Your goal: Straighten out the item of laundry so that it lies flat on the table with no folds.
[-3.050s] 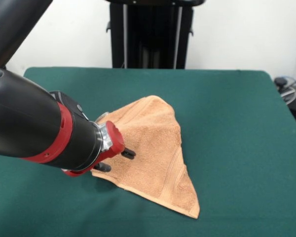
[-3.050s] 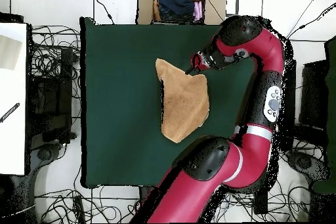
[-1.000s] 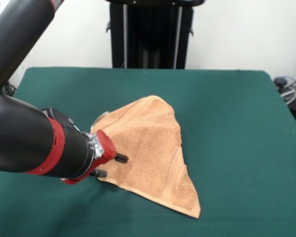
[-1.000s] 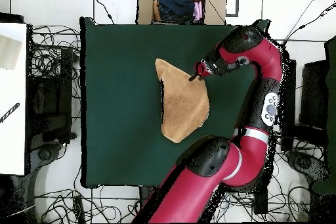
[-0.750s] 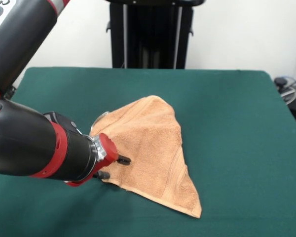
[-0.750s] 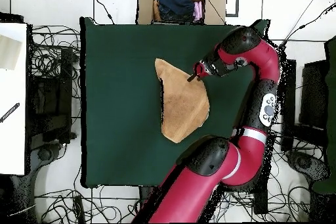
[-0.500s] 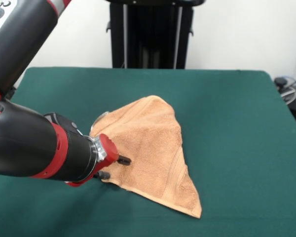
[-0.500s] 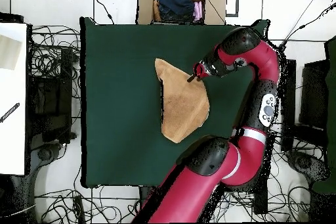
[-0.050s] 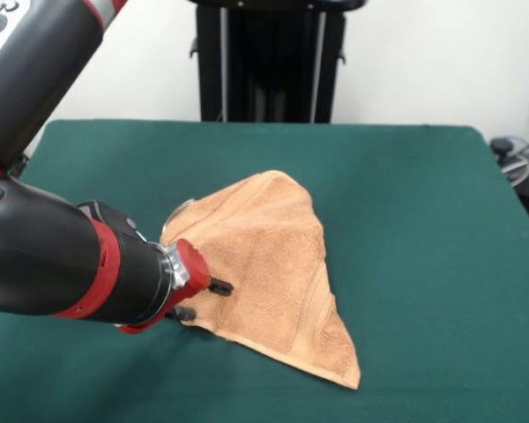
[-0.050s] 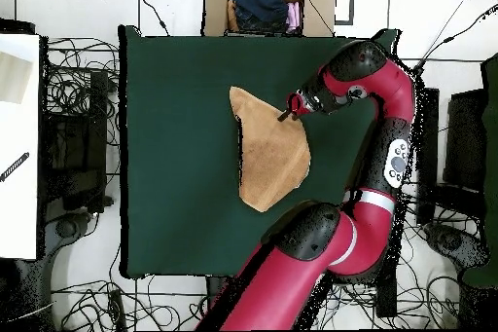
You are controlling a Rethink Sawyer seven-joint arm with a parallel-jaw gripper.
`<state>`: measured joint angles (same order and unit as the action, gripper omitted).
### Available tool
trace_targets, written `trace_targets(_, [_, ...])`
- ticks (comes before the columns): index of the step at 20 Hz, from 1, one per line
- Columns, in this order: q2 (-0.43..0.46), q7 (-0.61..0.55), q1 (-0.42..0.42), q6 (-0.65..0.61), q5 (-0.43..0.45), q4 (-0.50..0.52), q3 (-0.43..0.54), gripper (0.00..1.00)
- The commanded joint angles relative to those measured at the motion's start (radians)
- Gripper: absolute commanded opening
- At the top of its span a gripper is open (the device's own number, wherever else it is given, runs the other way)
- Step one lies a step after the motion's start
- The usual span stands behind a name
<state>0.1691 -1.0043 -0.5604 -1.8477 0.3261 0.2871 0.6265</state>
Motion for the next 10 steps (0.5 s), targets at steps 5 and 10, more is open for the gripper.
trace_targets(5, [-0.067,0.185,0.0,0.239,0.016,0.126,0.006,1.0])
trace_targets(10, [-0.124,0.165,-0.006,0.356,-0.002,0.212,-0.043,1.0])
